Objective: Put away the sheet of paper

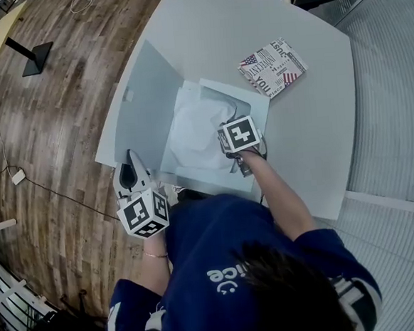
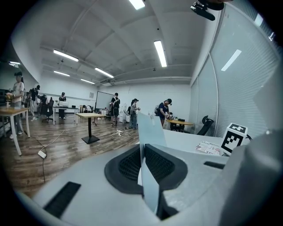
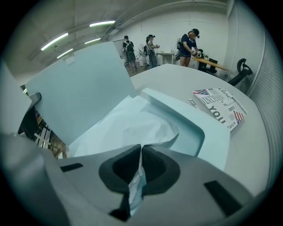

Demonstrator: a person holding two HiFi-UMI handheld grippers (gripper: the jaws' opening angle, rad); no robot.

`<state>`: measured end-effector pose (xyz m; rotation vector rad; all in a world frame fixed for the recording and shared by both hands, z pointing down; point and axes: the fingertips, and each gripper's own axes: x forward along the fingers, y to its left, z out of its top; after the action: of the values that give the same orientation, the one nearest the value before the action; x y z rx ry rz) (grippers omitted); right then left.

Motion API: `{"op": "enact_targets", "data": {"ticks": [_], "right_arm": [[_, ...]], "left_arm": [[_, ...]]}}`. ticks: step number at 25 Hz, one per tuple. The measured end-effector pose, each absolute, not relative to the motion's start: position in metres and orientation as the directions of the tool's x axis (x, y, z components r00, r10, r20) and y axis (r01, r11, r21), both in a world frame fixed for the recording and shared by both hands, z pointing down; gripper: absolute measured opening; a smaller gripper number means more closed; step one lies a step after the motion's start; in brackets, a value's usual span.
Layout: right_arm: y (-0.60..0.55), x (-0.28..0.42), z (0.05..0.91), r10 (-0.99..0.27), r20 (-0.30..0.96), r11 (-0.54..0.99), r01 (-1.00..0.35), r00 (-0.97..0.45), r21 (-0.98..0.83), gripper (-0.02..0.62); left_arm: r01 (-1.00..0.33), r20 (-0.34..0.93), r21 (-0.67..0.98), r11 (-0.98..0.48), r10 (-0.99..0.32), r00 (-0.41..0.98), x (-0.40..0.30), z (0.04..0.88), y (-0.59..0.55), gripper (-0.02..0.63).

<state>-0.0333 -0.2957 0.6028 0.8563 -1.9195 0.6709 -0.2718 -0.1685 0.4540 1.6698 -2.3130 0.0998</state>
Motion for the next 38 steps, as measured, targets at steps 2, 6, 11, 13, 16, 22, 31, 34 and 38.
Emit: {"op": "enact_targets", "data": {"ticks": [2,6,11,13,16,22,31,34,38], "right_arm": [[-0.300,-0.027,0.601,-0.327,0.887,0.583,-0.809,-0.325,-0.081,0.009],[-0.315,-0.015,0.596,-0.422,0.870,0.509,-0.861,-0.255,-0.005,0.009],[-0.324,-0.009,0.597,-0.484,0.841,0.461,-0.887,-0.240,0.013,0.009],[-0.323,-0.011,0.601,-0.475,0.847,0.474,-0.880,-0.237,0.020,0.009],[-0.316,-0.020,0.606,-0.415,0.878,0.555,-0.831,-0.239,0.036,0.042],[-0.311,-0.004,0.608,-0.383,0.907,0.543,-0.837,-0.175,0.067,0.138],[-0.313,0.017,0.576,-0.461,0.853,0.429,-0.903,-0.245,-0.028,0.260],[-0.315,0.025,0.562,-0.508,0.802,0.370,-0.920,-0.315,-0.127,0.291],[-0.314,0.041,0.542,-0.562,0.718,0.306,-0.910,-0.410,-0.280,0.293]], "left_arm": [[-0.940,0.267,0.110,0.324,-0.920,-0.286,-0.272,0.454,-0.168,0.018],[-0.941,0.263,0.113,0.320,-0.922,-0.282,-0.273,0.454,-0.170,0.018],[-0.944,0.260,0.112,0.311,-0.926,-0.274,-0.272,0.455,-0.169,0.018],[-0.945,0.260,0.113,0.308,-0.927,-0.271,-0.272,0.455,-0.169,0.018],[-0.947,0.260,0.115,0.299,-0.930,-0.262,-0.272,0.456,-0.169,0.018],[-0.959,0.251,0.083,0.270,-0.937,-0.242,-0.262,0.455,-0.174,0.018],[-0.967,0.239,0.076,0.243,-0.946,-0.219,-0.257,0.448,-0.171,0.018],[-0.972,0.226,0.078,0.221,-0.954,-0.199,-0.250,0.446,-0.170,0.018],[-0.982,0.198,0.089,0.166,-0.969,-0.146,-0.232,0.440,-0.169,0.018]]}}
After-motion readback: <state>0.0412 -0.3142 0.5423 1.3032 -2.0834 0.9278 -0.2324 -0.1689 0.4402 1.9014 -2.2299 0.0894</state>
